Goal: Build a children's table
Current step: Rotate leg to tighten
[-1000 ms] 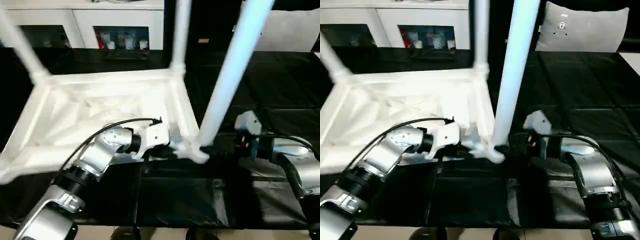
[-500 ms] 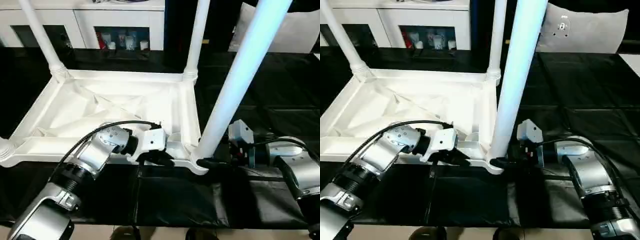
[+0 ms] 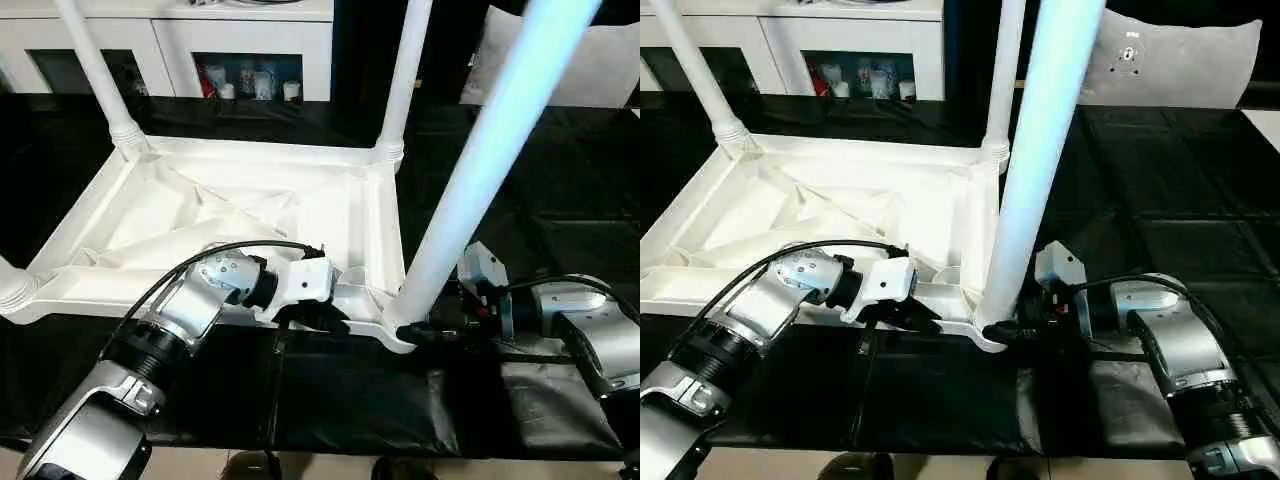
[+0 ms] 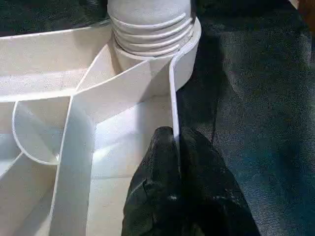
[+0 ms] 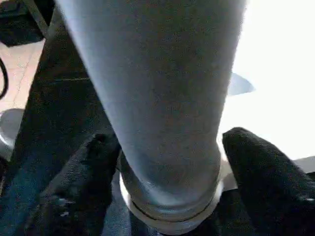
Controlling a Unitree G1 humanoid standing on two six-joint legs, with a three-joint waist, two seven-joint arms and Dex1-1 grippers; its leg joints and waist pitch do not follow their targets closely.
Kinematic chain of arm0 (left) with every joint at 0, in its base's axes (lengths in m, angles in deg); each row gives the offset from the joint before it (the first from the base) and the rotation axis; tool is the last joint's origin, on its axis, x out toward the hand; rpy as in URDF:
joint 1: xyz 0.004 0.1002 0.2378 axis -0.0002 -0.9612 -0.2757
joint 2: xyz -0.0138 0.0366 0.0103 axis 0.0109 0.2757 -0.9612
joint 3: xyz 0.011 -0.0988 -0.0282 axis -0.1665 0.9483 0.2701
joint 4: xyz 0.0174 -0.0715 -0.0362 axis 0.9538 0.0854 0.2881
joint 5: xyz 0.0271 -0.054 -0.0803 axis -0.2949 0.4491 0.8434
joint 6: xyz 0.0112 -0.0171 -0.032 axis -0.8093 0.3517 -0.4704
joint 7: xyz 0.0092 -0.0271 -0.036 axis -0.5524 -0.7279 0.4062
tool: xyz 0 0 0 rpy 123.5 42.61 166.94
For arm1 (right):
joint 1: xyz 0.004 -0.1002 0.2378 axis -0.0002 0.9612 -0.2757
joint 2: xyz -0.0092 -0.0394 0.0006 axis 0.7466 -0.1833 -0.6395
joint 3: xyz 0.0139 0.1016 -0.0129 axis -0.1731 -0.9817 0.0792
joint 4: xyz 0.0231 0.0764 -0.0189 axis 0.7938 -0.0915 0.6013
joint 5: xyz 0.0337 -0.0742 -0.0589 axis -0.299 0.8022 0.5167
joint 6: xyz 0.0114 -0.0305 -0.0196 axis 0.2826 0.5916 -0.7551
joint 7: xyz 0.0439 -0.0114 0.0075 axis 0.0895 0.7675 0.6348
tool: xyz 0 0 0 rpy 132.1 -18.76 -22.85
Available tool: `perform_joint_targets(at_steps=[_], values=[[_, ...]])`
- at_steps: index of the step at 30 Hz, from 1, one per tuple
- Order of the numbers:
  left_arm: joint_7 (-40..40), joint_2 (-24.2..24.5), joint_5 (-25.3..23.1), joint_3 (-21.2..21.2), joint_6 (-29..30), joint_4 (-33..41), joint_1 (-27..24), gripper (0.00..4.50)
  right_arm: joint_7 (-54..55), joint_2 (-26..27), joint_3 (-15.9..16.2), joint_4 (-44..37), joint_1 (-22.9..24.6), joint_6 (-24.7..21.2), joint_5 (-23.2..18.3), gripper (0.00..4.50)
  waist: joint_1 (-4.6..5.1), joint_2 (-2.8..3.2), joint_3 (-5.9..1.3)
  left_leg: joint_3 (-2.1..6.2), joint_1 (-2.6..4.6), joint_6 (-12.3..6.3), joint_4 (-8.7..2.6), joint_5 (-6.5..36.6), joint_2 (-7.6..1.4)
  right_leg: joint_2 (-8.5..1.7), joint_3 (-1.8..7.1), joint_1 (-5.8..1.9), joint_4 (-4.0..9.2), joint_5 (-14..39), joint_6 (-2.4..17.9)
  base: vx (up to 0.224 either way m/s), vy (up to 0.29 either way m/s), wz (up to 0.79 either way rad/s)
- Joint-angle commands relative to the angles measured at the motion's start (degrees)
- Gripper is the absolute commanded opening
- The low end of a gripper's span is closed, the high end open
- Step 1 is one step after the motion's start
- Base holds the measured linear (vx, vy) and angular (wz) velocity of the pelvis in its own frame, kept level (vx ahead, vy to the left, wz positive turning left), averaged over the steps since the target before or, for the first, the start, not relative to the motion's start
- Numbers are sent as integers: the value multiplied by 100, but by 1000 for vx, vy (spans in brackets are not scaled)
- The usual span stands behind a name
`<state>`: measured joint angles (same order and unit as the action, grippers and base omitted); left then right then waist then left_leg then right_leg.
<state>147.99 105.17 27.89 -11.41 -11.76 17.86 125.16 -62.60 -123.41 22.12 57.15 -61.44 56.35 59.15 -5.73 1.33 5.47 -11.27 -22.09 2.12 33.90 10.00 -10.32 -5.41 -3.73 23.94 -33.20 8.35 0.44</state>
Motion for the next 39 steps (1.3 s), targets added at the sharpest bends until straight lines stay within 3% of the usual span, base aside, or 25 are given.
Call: perform_joint_targets(at_steps=[1, 8, 15, 20, 21, 23, 24, 26, 29, 33, 36, 38, 39], values=[[214, -19, -37, -105, -180, 29, 149, 0, 64, -25, 46, -67, 45, 176, 119, 369, 26, -116, -455, 104, 117, -487, -391, 1073, -306, -330, 235, -285, 316, 1641, 1357, 0, 0, 0], [225, -27, -37, -98, -226, -19, 154, 0, 40, 0, 16, -132, 52, 22, -6, 354, 27, -107, -449, 104, 120, -508, -393, 1124, -307, -326, 233, -292, 320, 1622, 1381, 0, 0, 0], [199, -42, 1, -51, -223, -35, 156, 0, 47, 41, 12, -156, 98, -77, -100, 285, 28, -112, -447, 105, 117, -516, -393, 1123, -305, -326, 231, -297, 319, 1629, 1380, 0, 0, 0], [-67, -145, 125, 94, 93, 177, 16, 0, 324, 216, -59, -223, 221, -258, -177, 271, 26, -108, -449, 102, 115, -489, -393, 1109, -306, -328, 235, -294, 312, 1605, 1390, 0, 0, 0], [-364, -258, 173, 198, 378, 346, -90, 0, 649, 405, -146, -279, 286, -528, -262, 268, 41, -112, -442, 112, 105, -471, -406, 1157, -306, -331, 228, -304, 318, 1692, 1366, 0, 0, 0], [-510, -318, 195, 239, 539, 459, -153, 0, 810, 492, -168, -327, 324, -625, -279, 267, 82, -89, -437, 120, 104, -414, -417, 1206, -300, -328, 222, -299, 340, 1780, 1345, 0, 0, 0], [-984, -560, 241, 358, 1002, 755, -300, 0, 1443, 814, -226, -288, 339, -752, -160, 267, 88, -100, -432, 119, 107, -405, -416, 1260, -293, -325, 221, -294, 354, 1869, 1323, 0, 0, 0], [-1246, -718, 269, 419, 1273, 906, -368, 0, 1812, 999, -247, -232, 332, -762, -61, 266, 139, -108, -415, 140, 101, -267, -438, 1410, -292, -338, 219, -293, 372, 2169, 1237, 0, 0, 0], [-2200, -1304, 187, 594, 2006, 1169, -428, 0, 2987, 1668, -439, 11, 212, -988, 105, 265, 274, -123, -400, 156, 103, -170, -450, 1531, -260, -323, 204, -276, 428, 2418, 1113, 0, 0, 0], [-3140, -1877, 6, 770, 2503, 1233, -351, 0, 4113, 2329, -739, 155, 27, -1259, 189, 265, 386, -125, -401, 139, 93, -238, -427, 1506, -227, -305, 207, -251, 485, 2589, 996, 0, 0, 0], [-3793, -2252, -161, 878, 2632, 1161, -240, 0, 4744, 2647, -850, 319, -108, -1196, 344, 265, 386, -125, -423, 149, 84, -238, -420, 1409, -209, -303, 190, -270, 496, 2635, 899, 0, 0, 0], [-3925, -2311, -239, 867, 2609, 1147, -217, 0, 4754, 2679, -837, 362, -119, -1048, 374, 265, 384, -106, -436, 134, 98, -283, -413, 1372, -229, -289, 203, -245, 493, 2382, 939, 0, 0, 0], [-3973, -2316, -363, 768, 2591, 1189, -207, 0, 4817, 2684, -802, 371, -93, -816, 504, 334, 363, -92, -459, 124, 87, -347, -403, 1271, -225, -281, 206, -260, 461, 2064, 1009, 0, 0, 0]])
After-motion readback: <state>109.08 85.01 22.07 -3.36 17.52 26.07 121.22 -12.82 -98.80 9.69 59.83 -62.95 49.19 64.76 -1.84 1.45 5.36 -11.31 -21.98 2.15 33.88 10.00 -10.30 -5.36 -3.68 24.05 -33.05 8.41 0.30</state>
